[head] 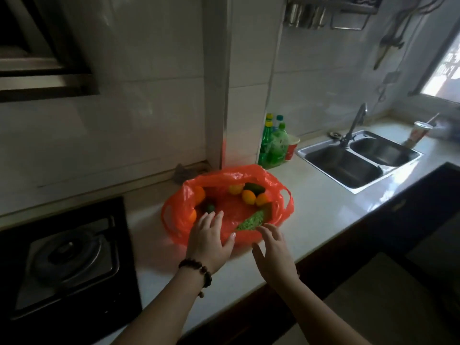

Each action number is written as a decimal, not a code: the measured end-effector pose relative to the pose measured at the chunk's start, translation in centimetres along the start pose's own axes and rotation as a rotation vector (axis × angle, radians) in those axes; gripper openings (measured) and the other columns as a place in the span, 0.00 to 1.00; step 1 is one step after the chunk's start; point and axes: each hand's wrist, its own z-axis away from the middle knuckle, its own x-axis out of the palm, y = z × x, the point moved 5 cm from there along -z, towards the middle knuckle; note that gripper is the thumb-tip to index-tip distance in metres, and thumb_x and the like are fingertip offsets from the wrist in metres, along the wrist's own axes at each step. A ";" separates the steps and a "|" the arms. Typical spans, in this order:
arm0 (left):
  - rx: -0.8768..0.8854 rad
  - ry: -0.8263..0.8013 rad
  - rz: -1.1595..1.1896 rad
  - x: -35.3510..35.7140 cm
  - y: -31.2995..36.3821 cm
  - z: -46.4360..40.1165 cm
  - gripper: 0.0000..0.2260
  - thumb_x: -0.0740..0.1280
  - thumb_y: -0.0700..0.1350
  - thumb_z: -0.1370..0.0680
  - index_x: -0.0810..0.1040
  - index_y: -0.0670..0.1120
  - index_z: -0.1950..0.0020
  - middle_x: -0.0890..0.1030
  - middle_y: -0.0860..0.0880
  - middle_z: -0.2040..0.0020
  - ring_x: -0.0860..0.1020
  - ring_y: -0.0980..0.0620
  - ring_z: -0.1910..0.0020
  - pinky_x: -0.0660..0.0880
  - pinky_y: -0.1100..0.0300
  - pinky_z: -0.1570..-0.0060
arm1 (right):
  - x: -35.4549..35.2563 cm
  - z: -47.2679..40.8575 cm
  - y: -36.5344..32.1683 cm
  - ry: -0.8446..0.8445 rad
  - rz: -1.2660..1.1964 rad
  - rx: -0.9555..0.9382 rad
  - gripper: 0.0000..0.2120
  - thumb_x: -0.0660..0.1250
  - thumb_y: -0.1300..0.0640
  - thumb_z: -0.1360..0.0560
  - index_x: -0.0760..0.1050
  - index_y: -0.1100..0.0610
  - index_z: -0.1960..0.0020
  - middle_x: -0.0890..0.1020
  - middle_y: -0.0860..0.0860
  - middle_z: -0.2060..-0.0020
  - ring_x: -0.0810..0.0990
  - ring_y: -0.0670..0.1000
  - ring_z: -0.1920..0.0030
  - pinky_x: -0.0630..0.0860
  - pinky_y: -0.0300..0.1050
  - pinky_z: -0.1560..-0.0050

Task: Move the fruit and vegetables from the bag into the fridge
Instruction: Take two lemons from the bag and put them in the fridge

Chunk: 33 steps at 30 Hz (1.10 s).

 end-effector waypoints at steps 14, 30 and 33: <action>0.067 0.047 0.081 7.9 2.2 -16.9 0.18 0.64 0.49 0.24 0.74 0.44 0.36 0.75 0.47 0.38 0.71 0.49 0.37 0.68 0.55 0.36 | 0.0 -17.3 8.1 -0.038 0.000 0.057 0.19 0.67 0.58 0.26 0.72 0.55 0.36 0.71 0.53 0.35 0.70 0.57 0.37 0.72 0.50 0.42; -0.476 -0.185 0.123 19.0 2.7 -23.5 0.26 0.66 0.46 0.25 0.63 0.49 0.29 0.63 0.44 0.32 0.68 0.41 0.36 0.68 0.54 0.38 | 6.5 -28.1 15.7 -0.540 -0.008 -0.207 0.28 0.64 0.49 0.25 0.61 0.47 0.27 0.61 0.48 0.27 0.61 0.54 0.29 0.65 0.52 0.31; -0.580 -0.078 0.147 19.2 2.9 -23.7 0.24 0.67 0.42 0.26 0.65 0.48 0.31 0.64 0.43 0.32 0.70 0.41 0.36 0.69 0.53 0.38 | 6.7 -29.0 16.0 -0.534 -0.033 -0.271 0.29 0.65 0.48 0.26 0.61 0.47 0.28 0.61 0.48 0.28 0.63 0.53 0.30 0.68 0.49 0.34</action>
